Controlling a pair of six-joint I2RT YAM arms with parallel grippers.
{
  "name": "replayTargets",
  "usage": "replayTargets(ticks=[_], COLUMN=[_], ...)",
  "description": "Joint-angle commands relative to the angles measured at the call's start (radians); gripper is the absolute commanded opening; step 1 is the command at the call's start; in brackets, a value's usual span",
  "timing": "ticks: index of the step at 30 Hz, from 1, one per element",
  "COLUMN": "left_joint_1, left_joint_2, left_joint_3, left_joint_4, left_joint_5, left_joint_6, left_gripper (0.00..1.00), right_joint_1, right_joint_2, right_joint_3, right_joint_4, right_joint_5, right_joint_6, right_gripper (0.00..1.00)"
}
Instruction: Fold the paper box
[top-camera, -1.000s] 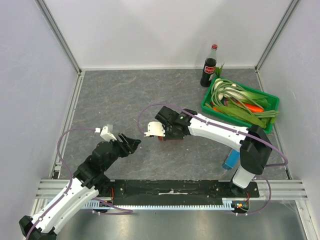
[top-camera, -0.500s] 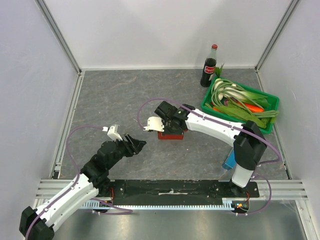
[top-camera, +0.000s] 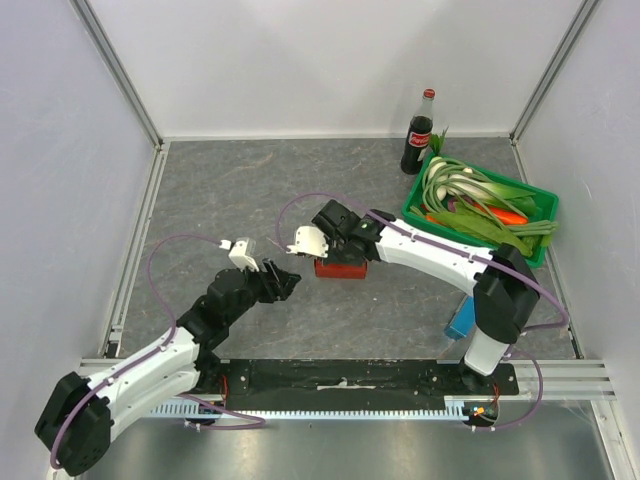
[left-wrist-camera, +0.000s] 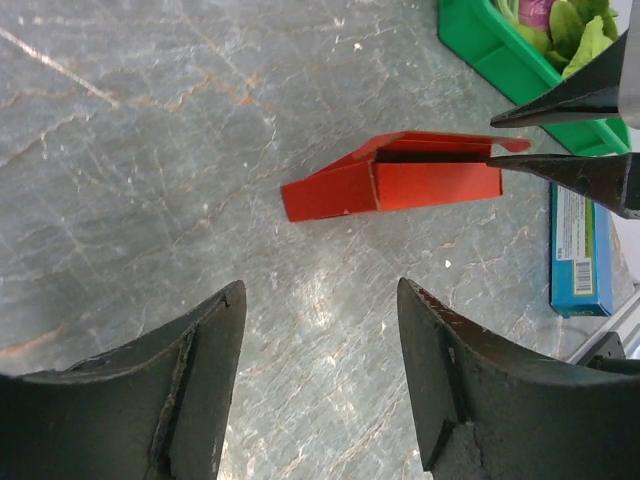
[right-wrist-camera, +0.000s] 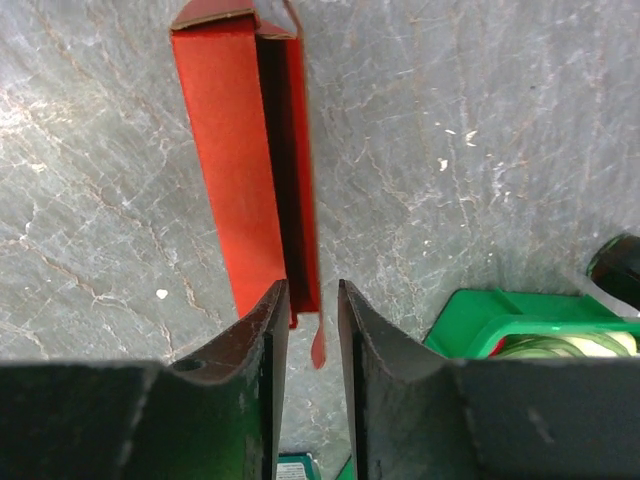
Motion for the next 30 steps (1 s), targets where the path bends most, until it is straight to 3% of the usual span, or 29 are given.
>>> replayTargets(ticks=[1,10,18,22,25,27,30], left_joint_1=[0.005,0.006,0.034,0.072,0.127,0.158,0.209], left_joint_2=[0.036,0.226,0.331,0.395,0.432,0.449,0.489], left_joint_3=[0.067,0.156,0.251,0.3,0.312,0.321,0.338], left_joint_4=[0.112,0.181,0.141,0.148,0.19,0.216,0.244], left_joint_5=[-0.011,0.024,0.03,0.124,0.263,0.317,0.415], left_joint_6=[0.116,0.183,0.212,0.298,0.34,0.343,0.366], left_gripper=[0.69,0.71,0.75,0.72,0.73,0.74,0.67], right_joint_1=[-0.012,-0.092,-0.215,-0.307,-0.363,-0.383,-0.399], right_joint_2=[-0.068,-0.121,-0.28,-0.381,-0.499,-0.519,-0.484], right_joint_3=[-0.002,-0.029,-0.149,-0.295,-0.457,-0.502,-0.519], right_joint_4=[0.065,0.128,0.241,0.273,0.454,0.549,0.591], right_joint_5=[0.036,-0.059,0.016,-0.143,-0.293,-0.327,-0.385], right_joint_6=[0.038,0.095,0.597,0.661,0.676,0.667,0.635], right_gripper=[0.35,0.44,0.64,0.52,0.54,0.51,0.45])
